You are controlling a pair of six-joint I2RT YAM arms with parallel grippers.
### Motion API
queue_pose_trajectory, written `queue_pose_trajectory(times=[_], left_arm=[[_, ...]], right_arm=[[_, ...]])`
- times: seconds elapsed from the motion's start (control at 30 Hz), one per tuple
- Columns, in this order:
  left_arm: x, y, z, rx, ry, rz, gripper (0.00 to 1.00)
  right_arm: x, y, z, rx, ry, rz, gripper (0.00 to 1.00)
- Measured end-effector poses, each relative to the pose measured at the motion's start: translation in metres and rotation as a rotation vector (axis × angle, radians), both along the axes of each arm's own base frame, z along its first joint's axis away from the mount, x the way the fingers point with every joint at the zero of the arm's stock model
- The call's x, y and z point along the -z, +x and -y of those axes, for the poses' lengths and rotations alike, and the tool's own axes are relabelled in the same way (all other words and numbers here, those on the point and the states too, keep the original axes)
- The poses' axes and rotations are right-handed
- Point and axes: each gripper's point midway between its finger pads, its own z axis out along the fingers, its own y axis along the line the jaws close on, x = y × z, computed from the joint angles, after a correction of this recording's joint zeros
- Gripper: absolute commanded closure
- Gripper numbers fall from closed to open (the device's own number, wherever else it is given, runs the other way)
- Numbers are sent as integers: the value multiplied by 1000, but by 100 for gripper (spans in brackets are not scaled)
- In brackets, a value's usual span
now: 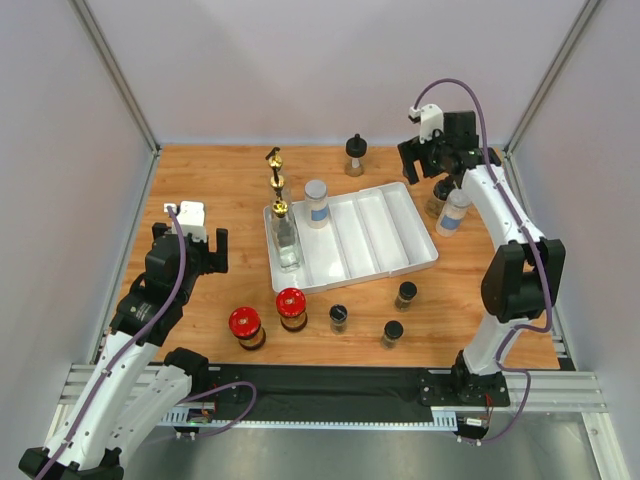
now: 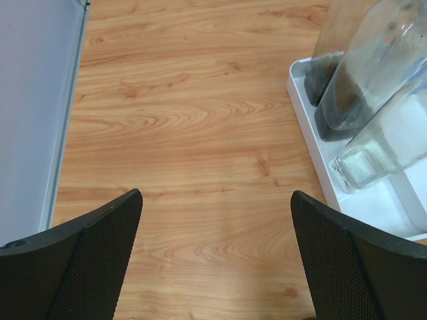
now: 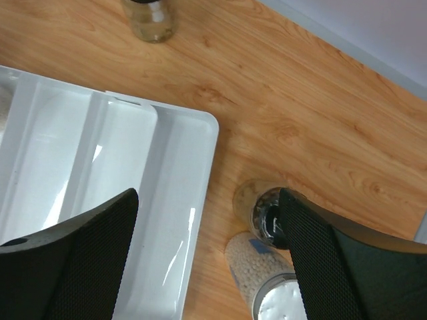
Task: Organize the condiment bottles
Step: Pick up the bottle from the center of the board.
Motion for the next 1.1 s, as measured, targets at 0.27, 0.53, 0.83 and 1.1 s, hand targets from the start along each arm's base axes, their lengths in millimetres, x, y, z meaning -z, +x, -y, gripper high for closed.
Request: queue_pose_trajectory(times=[0.27,0.53,0.83,1.1], left_arm=[[0,0,1,4,-2,1,0],[0,0,1,6,-3,1,0],[0,0,1,7,-3,1,0],[0,0,1,7,-3,1,0]], right_arm=[[9,-1,58,128,-23,-45,12],[28,-14,99,211,-27,-119,12],[57,-12,110,226,-23,-207,13],[87,2,110,218,-18,-280,14]])
